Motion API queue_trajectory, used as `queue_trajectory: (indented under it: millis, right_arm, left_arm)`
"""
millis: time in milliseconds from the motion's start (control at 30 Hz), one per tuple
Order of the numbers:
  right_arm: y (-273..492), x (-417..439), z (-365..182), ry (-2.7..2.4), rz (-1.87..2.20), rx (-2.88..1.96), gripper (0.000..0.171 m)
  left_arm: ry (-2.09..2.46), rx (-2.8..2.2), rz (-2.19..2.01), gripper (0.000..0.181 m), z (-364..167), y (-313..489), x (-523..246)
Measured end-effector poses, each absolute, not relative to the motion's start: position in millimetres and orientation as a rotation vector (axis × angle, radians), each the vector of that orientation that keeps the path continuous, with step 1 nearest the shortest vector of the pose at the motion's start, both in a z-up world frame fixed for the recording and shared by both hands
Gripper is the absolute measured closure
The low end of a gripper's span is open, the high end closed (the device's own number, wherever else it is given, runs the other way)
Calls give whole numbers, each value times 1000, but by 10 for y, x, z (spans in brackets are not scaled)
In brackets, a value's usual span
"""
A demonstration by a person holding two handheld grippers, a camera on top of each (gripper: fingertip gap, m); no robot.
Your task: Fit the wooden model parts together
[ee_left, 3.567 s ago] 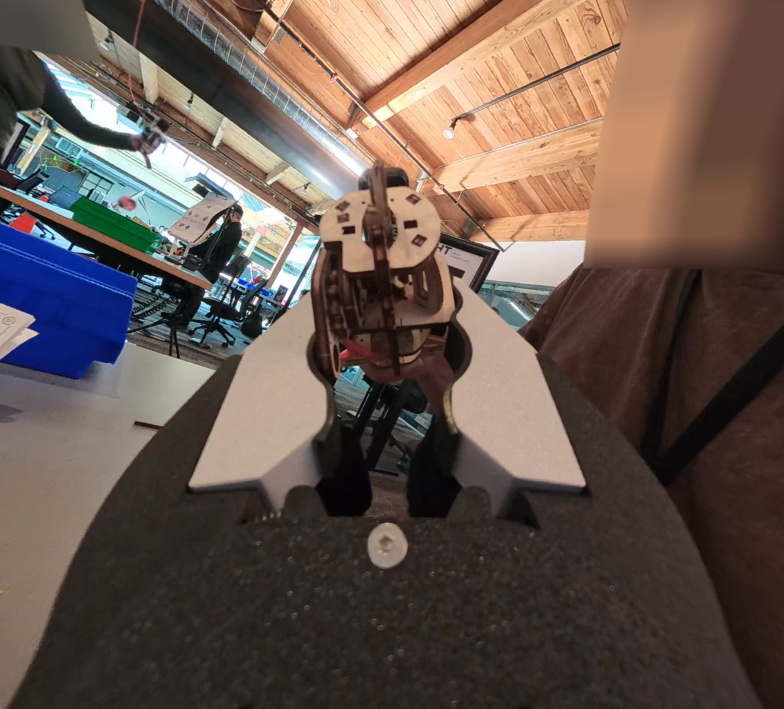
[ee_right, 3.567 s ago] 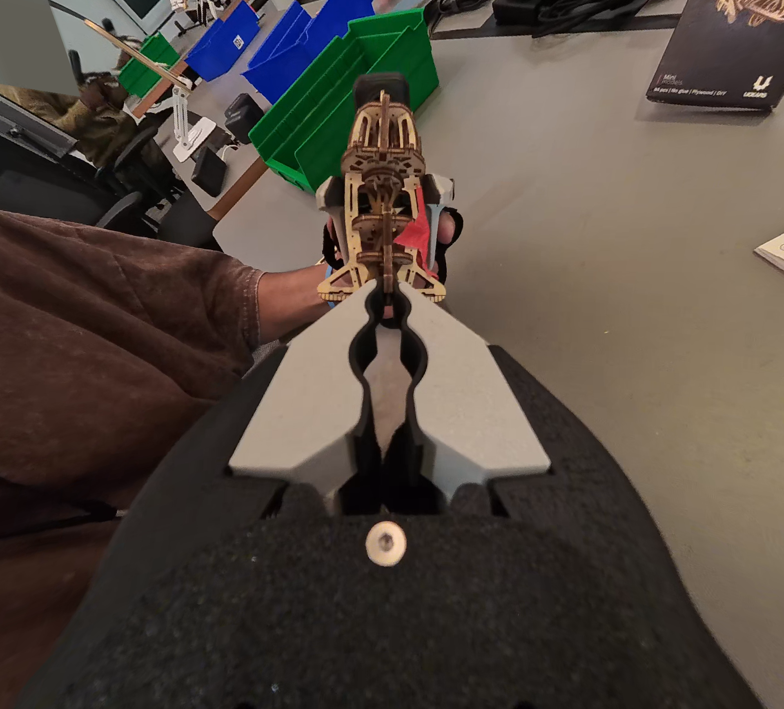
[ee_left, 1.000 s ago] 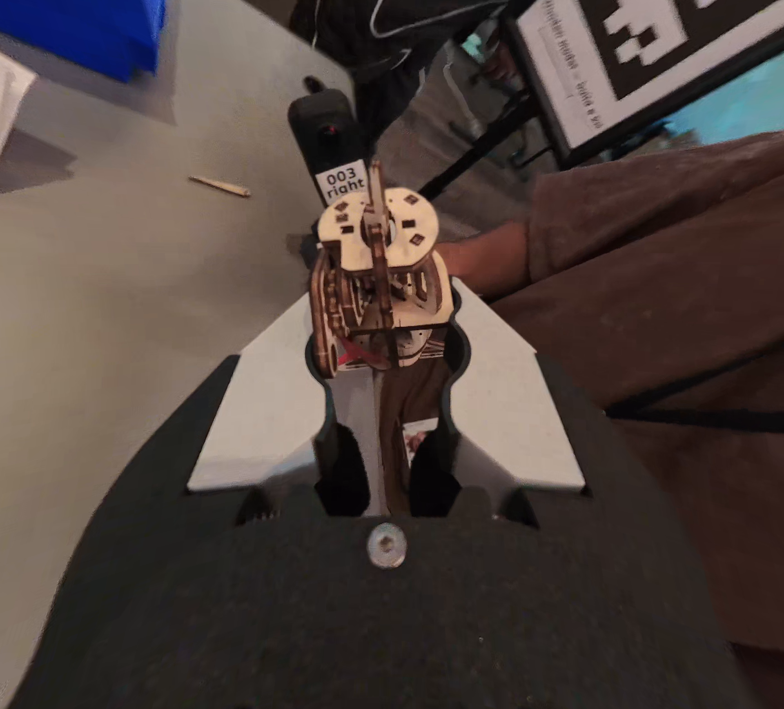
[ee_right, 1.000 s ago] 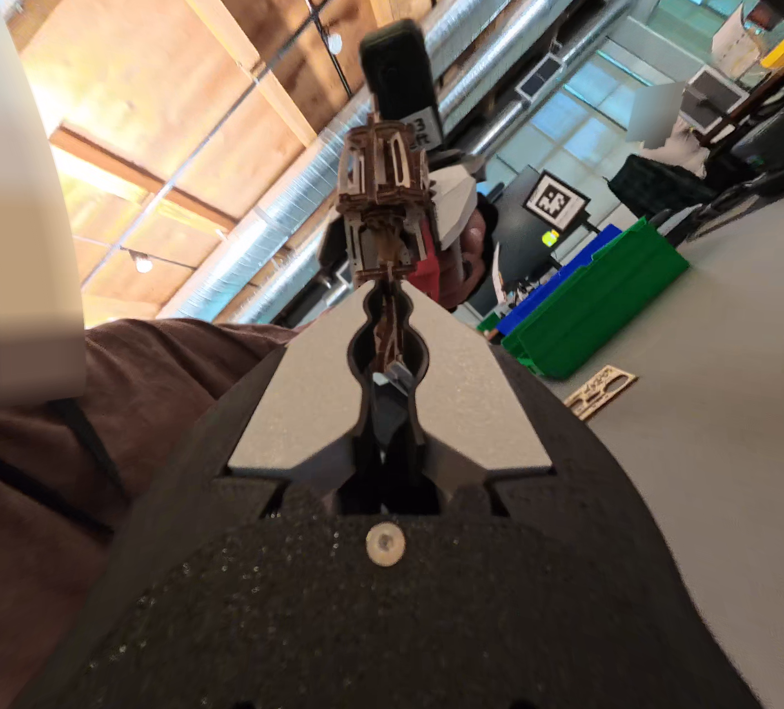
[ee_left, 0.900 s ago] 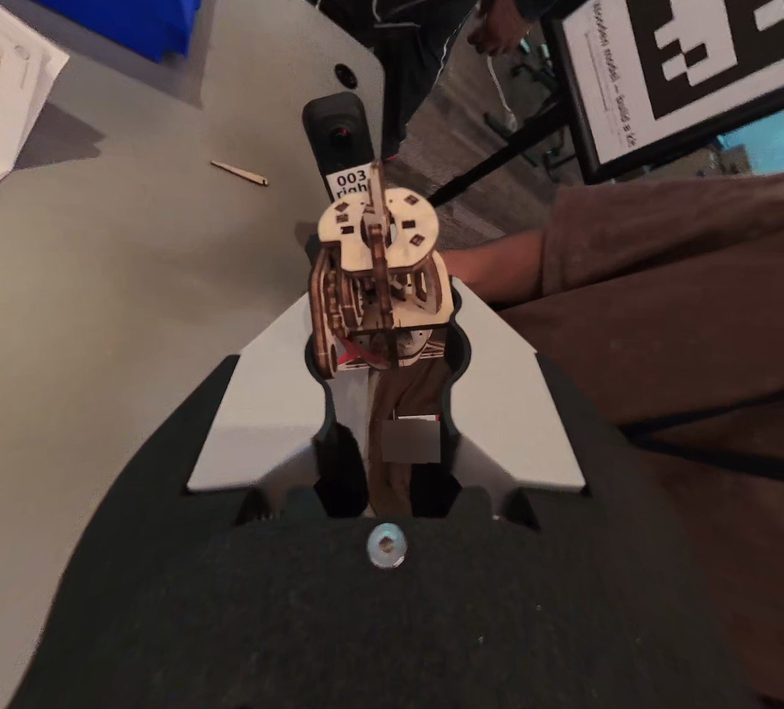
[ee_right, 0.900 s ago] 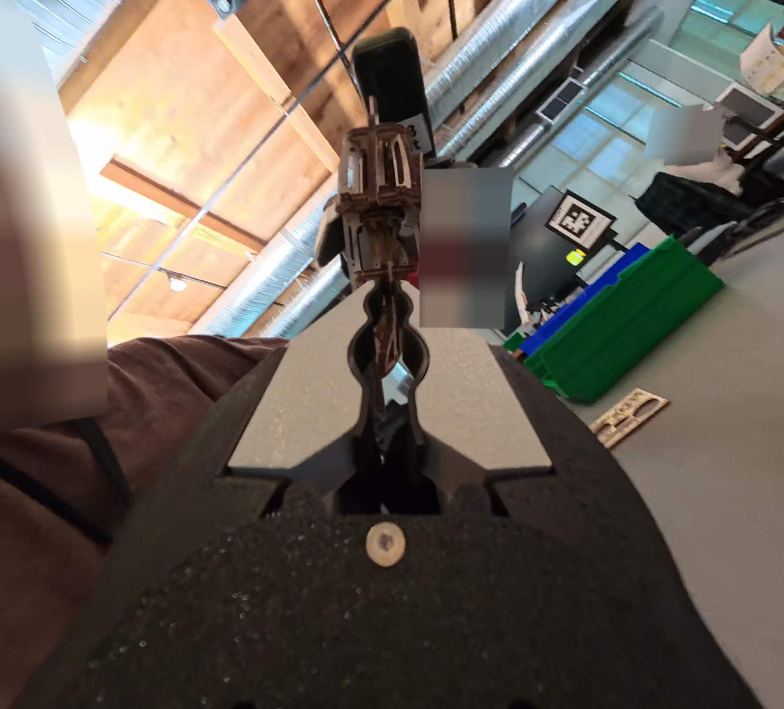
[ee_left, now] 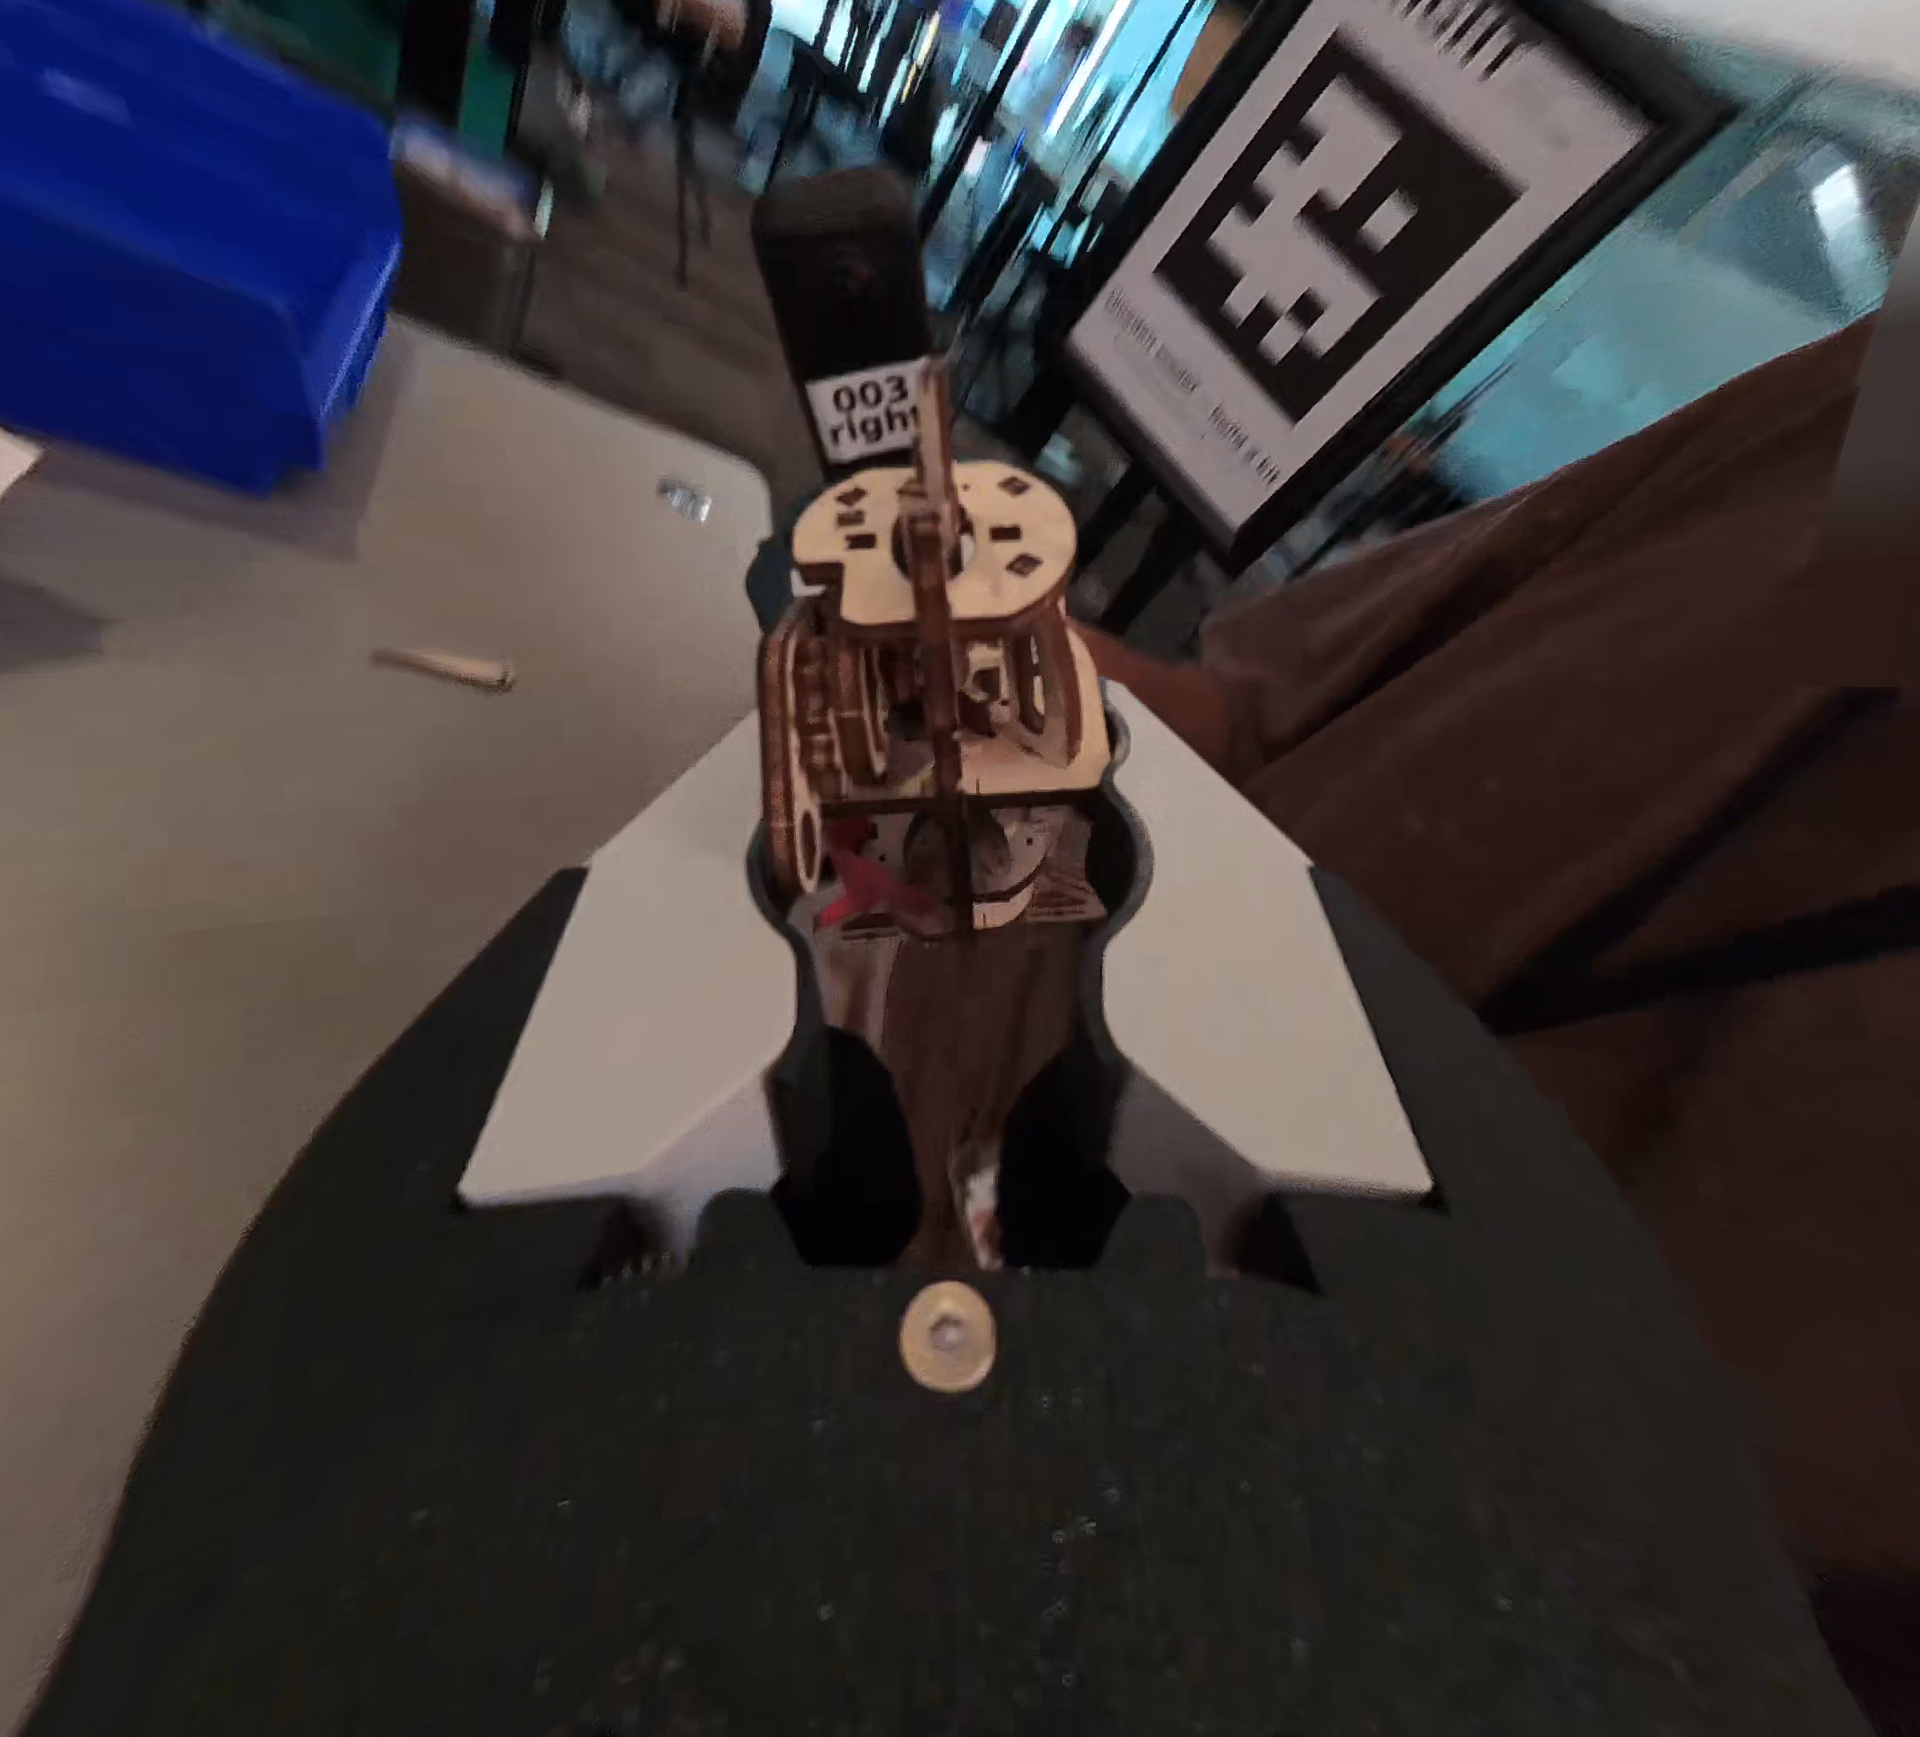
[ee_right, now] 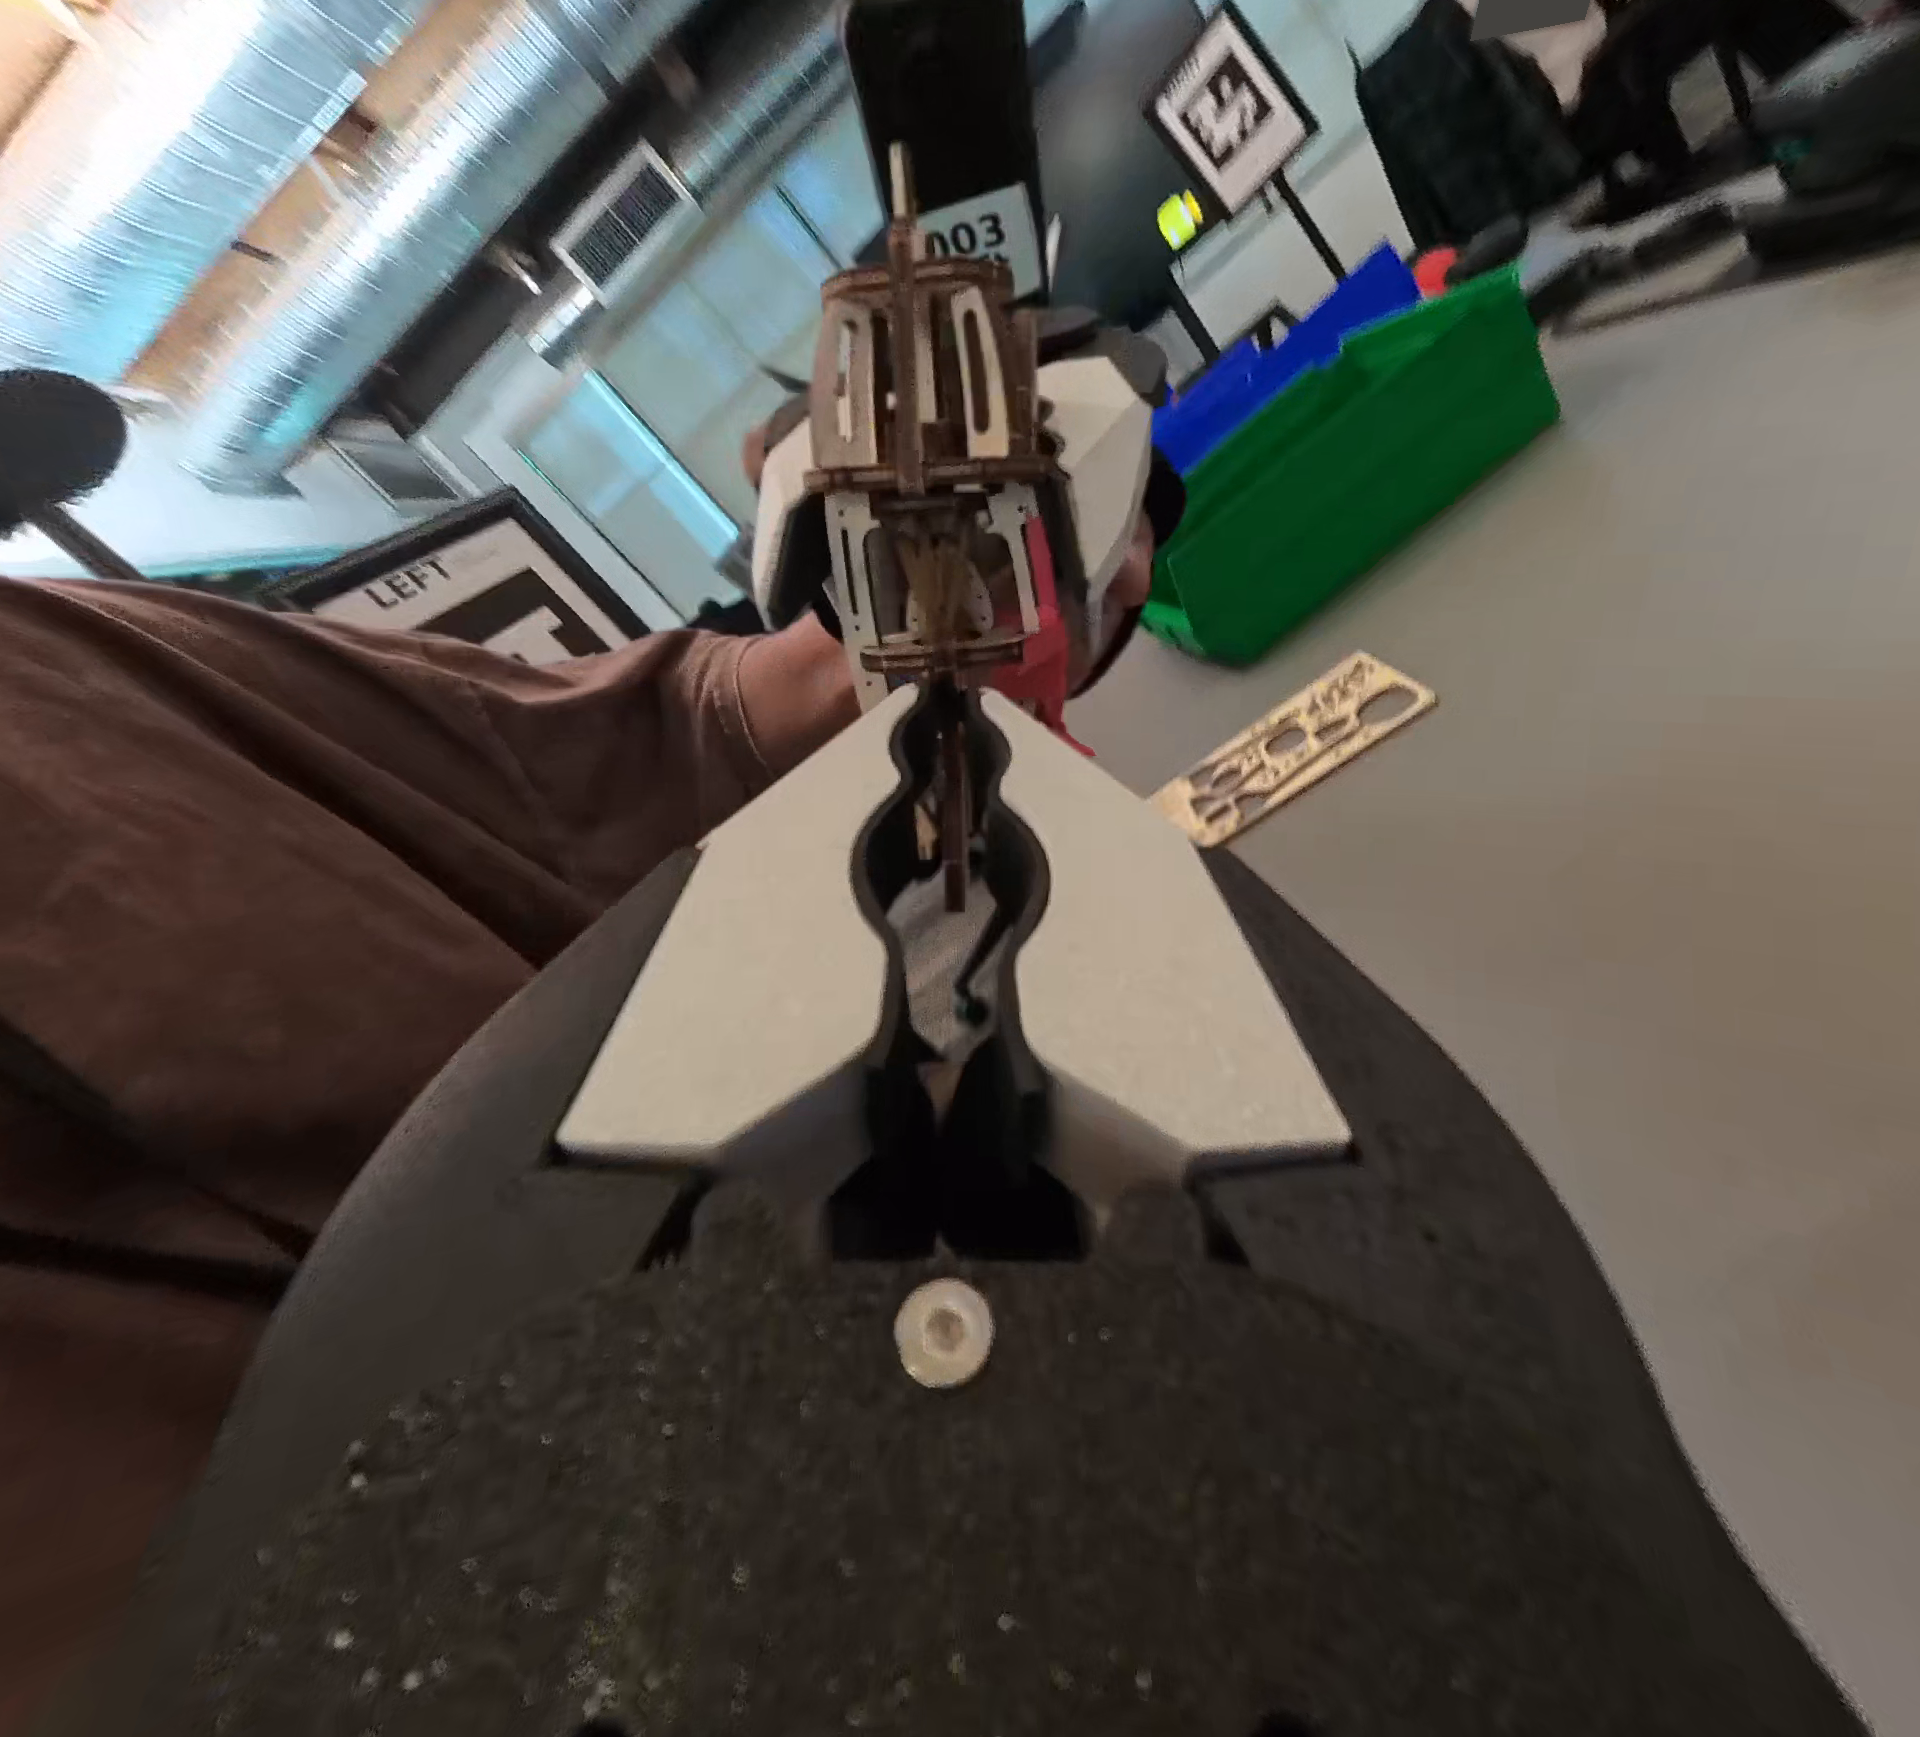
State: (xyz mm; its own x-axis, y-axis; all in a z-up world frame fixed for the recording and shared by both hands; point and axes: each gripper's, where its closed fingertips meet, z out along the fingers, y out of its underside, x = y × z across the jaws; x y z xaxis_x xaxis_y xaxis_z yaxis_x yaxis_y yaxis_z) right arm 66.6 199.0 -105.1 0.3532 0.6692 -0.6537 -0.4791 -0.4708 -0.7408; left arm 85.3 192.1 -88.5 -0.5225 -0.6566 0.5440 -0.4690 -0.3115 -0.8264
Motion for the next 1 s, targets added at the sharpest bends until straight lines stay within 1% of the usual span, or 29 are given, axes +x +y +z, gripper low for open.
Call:
queue_trajectory:
  millis: [133,300,467,600,667,800,933,1000]
  right_arm:
    - [1937,581,-1124,-209,1328,-1798,167]
    - [1989,528,-1073,-262,1082,-2004,166]
    - [2042,410,-952,-312,1028,-2075,164]
    - [2151,376,-894,-361,938,-2090,157]
    - [2175,323,-848,-416,921,-2061,159]
    - [2237,313,-945,-442,866,-2106,159]
    - [2316,497,-940,-381,856,-2060,160]
    - [2416,766,-1062,-355,735,-2052,161]
  left_arm:
    - [1422,-1273,-2184,132,-906,1913,753]
    - [1109,-1149,-2348,132,-848,2002,628]
    - [1098,-1069,-2366,132,-709,2054,516]
    - [1015,-1030,-2416,132,-647,2189,437]
    - [993,-1046,-2418,132,-686,2236,431]
    - [984,-1062,-2419,132,-741,2276,417]
    - [965,-1089,-2382,132,-800,2401,380]
    - [956,-1113,-2356,132,-854,2481,382]
